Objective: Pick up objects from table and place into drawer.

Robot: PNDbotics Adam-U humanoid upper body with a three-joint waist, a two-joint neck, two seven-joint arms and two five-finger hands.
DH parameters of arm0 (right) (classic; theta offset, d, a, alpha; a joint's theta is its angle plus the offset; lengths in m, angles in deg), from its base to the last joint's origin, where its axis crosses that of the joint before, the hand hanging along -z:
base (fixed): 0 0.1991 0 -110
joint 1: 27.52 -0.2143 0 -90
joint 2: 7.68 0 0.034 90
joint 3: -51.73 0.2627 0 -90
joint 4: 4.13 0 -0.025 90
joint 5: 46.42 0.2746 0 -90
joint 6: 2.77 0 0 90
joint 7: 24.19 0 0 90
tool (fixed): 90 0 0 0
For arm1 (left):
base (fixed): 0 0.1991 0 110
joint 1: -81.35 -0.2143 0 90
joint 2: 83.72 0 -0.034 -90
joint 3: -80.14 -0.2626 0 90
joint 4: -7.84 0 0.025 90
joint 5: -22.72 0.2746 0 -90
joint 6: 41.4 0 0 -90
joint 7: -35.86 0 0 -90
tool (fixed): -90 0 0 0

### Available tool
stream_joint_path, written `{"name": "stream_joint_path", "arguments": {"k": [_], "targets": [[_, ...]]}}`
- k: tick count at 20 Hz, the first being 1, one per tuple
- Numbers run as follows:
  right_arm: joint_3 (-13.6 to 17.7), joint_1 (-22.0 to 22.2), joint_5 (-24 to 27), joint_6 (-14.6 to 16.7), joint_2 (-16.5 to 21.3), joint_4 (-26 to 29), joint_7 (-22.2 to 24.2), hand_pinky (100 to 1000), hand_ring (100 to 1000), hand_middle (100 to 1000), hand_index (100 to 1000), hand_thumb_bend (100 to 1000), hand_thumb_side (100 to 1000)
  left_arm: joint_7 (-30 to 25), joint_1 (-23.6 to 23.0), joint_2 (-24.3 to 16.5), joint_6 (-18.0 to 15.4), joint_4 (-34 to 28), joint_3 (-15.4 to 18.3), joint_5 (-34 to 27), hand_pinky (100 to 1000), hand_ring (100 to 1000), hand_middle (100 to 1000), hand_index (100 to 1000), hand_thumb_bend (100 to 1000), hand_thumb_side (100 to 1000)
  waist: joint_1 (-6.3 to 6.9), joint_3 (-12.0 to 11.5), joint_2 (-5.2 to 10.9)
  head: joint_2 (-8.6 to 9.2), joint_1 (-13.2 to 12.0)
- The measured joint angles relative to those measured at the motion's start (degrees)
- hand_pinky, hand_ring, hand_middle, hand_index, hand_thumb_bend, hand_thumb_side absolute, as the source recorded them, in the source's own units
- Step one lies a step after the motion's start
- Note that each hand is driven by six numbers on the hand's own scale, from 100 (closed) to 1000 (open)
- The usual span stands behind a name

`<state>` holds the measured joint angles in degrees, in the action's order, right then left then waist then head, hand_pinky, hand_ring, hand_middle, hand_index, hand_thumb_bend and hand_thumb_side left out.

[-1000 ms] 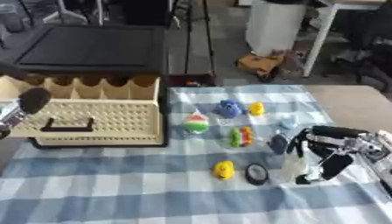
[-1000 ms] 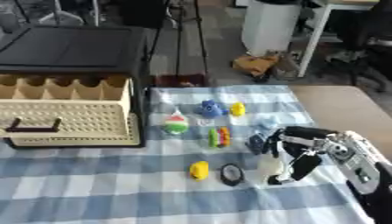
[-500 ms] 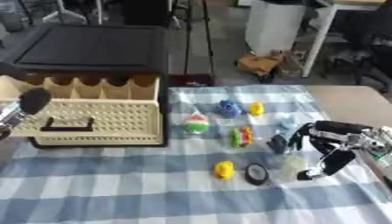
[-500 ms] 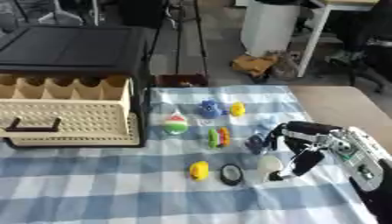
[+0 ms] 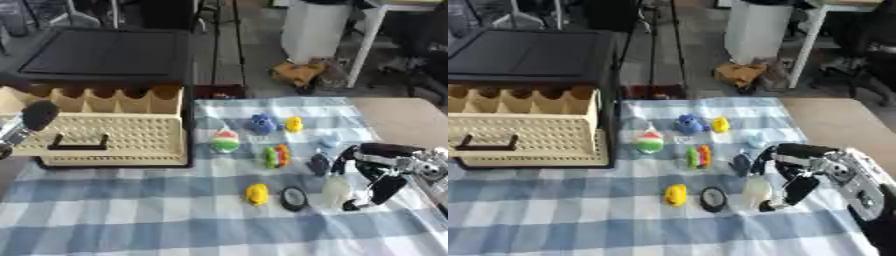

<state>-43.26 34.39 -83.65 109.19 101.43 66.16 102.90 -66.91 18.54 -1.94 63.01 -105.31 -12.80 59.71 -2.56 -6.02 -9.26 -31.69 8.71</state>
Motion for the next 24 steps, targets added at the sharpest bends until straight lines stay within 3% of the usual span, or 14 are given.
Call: {"name": "stream_joint_path", "arguments": {"k": [24], "targets": [[-0.3,-2.1,-4.8,1.2,-1.0,-3.6,-2.0,158,293,668,792,627,391,0.0,0.0,0.4,0.0,0.0,0.0,-0.1,100,100,100,672,785,1000,0.11,-0.7,-0.31,-0.01,0.4]]}}
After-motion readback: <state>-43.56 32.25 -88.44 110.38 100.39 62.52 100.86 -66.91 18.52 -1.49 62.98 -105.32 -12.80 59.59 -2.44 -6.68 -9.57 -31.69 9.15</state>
